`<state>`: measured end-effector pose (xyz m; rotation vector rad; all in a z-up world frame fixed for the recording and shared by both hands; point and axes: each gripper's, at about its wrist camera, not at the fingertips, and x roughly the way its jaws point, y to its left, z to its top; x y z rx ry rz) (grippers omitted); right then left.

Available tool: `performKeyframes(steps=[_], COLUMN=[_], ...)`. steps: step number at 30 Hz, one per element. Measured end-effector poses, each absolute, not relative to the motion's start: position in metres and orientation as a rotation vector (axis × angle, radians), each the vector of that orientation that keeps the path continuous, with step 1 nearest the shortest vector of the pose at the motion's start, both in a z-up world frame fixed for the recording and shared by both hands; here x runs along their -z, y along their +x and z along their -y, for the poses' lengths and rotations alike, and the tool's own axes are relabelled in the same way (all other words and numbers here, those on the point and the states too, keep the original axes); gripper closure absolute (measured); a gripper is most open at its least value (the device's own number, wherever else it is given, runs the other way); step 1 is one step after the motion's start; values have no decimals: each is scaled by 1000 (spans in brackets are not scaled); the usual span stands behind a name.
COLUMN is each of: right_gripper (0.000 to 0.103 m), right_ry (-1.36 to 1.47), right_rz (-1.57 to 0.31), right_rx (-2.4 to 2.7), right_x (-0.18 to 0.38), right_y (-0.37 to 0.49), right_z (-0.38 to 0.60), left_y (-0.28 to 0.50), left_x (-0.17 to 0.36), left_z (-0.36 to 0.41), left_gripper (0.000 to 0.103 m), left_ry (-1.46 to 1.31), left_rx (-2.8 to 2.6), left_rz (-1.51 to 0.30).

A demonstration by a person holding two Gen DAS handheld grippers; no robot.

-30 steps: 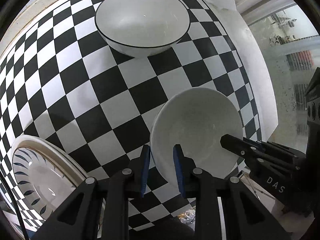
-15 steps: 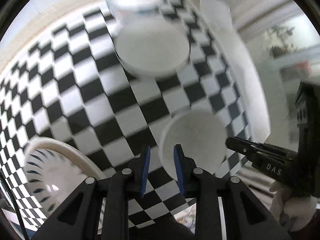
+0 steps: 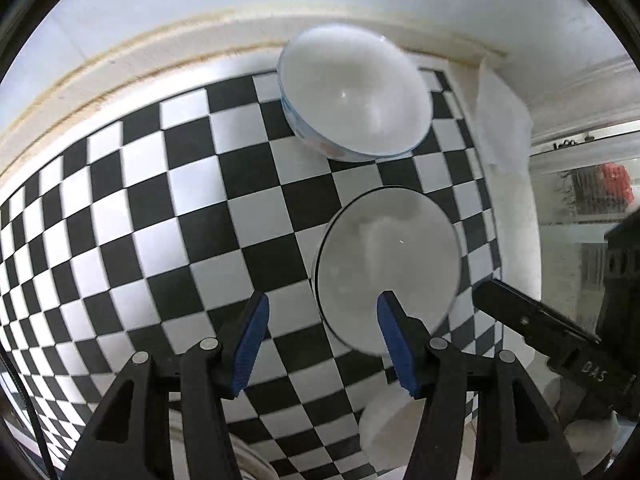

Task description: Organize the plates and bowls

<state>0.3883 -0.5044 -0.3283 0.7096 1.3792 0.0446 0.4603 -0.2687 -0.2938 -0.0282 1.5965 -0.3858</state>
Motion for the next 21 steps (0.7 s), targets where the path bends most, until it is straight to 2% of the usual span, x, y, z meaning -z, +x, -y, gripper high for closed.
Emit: performKeyframes(steps=[6, 9, 11, 13, 15, 16, 21], right_gripper=[42, 49, 60, 75, 85, 88, 92], right_ry=[648, 640, 636, 625, 610, 612, 563], right_rz=[-1473, -1502, -1530, -1549, -1560, -1561, -1574], right_rx=[-37, -41, -44, -45, -40, -42, -32], right_x=[364, 375, 383, 389, 393, 394, 395], right_y=[419, 427, 431, 434, 437, 438, 444], right_z=[494, 492, 489, 486, 484, 482, 470], left_y=[476, 479, 480, 482, 479, 478, 478], left_x=[315, 323, 327, 330, 332, 332, 331], left_z=[278, 282, 285, 290, 294, 295, 298], left_gripper=[49, 51, 63, 79, 83, 89, 90], left_ry=[22, 61, 72, 92, 106, 109, 124], left_rx=[373, 366, 374, 387, 402, 407, 407], left_rz=[-1630, -1638, -1640, -1649, -1648, -1646, -1636])
